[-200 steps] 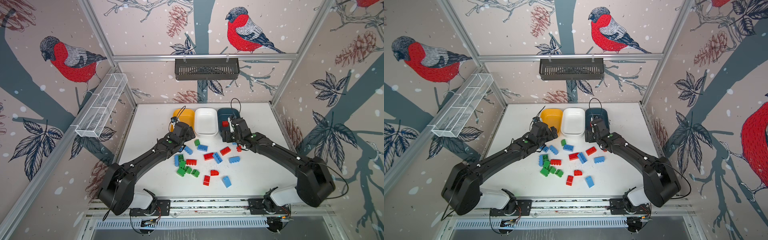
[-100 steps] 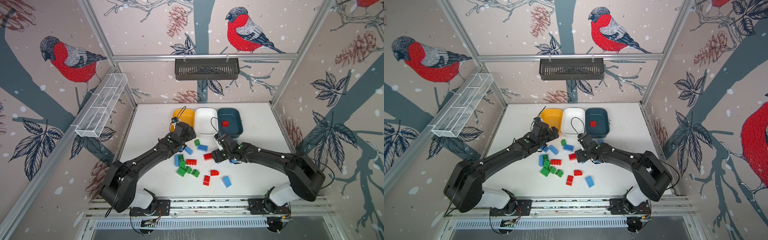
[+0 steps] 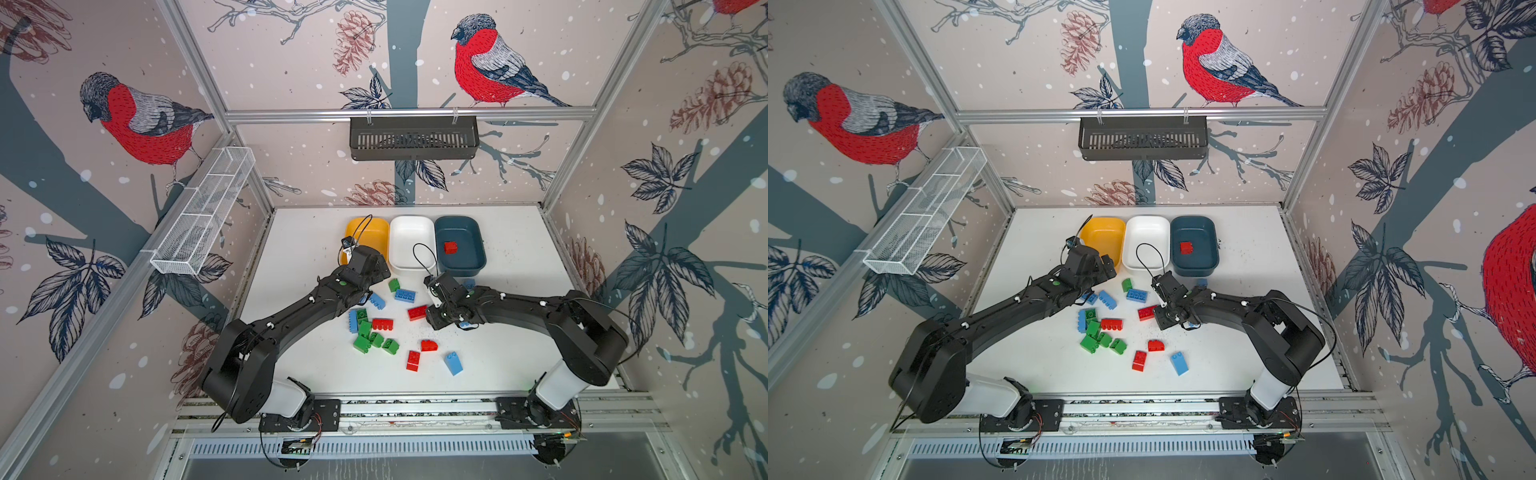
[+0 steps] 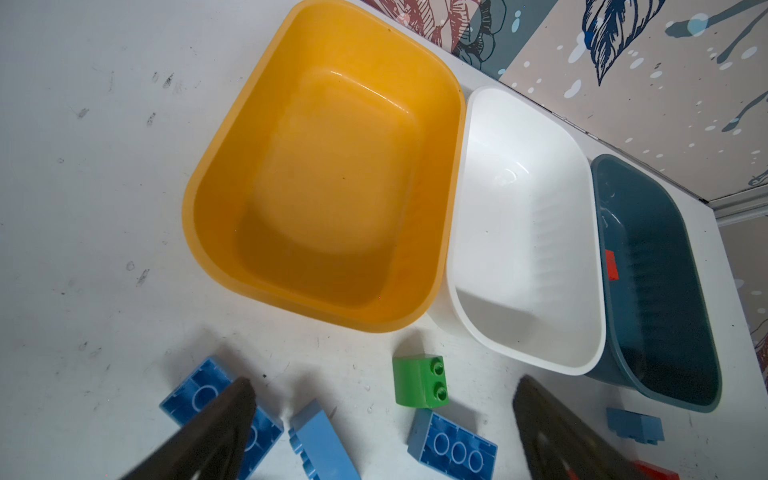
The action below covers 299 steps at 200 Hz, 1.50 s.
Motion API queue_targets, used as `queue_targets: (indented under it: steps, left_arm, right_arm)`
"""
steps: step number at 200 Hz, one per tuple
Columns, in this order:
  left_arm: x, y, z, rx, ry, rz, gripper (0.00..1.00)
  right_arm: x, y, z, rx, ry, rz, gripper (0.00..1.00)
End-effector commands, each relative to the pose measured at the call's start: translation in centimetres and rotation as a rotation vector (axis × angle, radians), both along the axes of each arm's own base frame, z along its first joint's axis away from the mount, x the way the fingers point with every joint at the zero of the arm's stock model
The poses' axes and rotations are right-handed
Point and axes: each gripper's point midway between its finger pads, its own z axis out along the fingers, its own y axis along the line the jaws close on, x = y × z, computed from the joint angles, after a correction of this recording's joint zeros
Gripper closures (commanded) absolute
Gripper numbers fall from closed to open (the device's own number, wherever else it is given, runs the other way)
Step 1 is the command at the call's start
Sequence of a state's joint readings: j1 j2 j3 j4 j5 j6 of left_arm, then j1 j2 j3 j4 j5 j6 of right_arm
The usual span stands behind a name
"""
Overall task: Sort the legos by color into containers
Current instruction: 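Lower the right gripper onto a light blue brick among the pile and grasp it, then carry the light blue brick into the white tub and release it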
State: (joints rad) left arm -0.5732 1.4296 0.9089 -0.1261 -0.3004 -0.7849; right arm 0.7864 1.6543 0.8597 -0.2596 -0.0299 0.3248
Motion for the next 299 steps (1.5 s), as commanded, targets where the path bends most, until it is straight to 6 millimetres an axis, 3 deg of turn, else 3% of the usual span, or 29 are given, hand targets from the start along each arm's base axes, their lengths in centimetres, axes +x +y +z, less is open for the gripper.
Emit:
queue_targets:
  steps: [1, 36, 63, 118, 144, 172, 244, 279, 299]
  left_arm:
    - [0.3, 0.4, 0.4, 0.022, -0.012, 0.021, 0.03]
    - [0.3, 0.8, 1.0, 0.029, -0.035, 0.032, 0.03]
    - [0.2, 1.7, 1.1, 0.034, -0.055, 0.073, 0.03]
    - [-0.7, 3.6, 0.6, 0.042, -0.059, 0.127, 0.03]
    - [-1.2, 4.4, -0.1, 0.043, -0.023, 0.154, 0.03]
    - [-1.6, 5.0, -1.1, 0.061, 0.029, 0.157, 0.03]
    - [-3.4, 6.8, -4.6, 0.067, 0.168, 0.167, 0.03]
    - [-4.5, 7.3, -6.9, 0.059, 0.255, 0.16, 0.03]
    - [-4.9, 7.0, -7.5, 0.048, 0.276, 0.144, 0.03]
  right_arm:
    - [0.1, 0.1, 0.2, -0.001, -0.007, 0.016, 0.58]
    - [0.4, -0.2, 2.1, 0.006, -0.059, 0.008, 0.67]
    - [1.5, -0.3, 4.8, 0.03, -0.142, -0.017, 0.69]
    - [6.5, 2.1, 12.5, 0.201, -0.389, -0.129, 0.7]
    - [9.7, 3.6, 14.4, 0.295, -0.428, -0.204, 0.7]
    - [13.7, 3.9, 14.5, 0.331, -0.432, -0.287, 0.69]
    - [21.2, 6.8, 10.4, 0.27, -0.366, -0.3, 0.66]
    - [23.6, 8.7, 9.4, 0.285, -0.341, -0.311, 0.6]
    - [24.0, 9.4, 10.0, 0.306, -0.348, -0.317, 0.52]
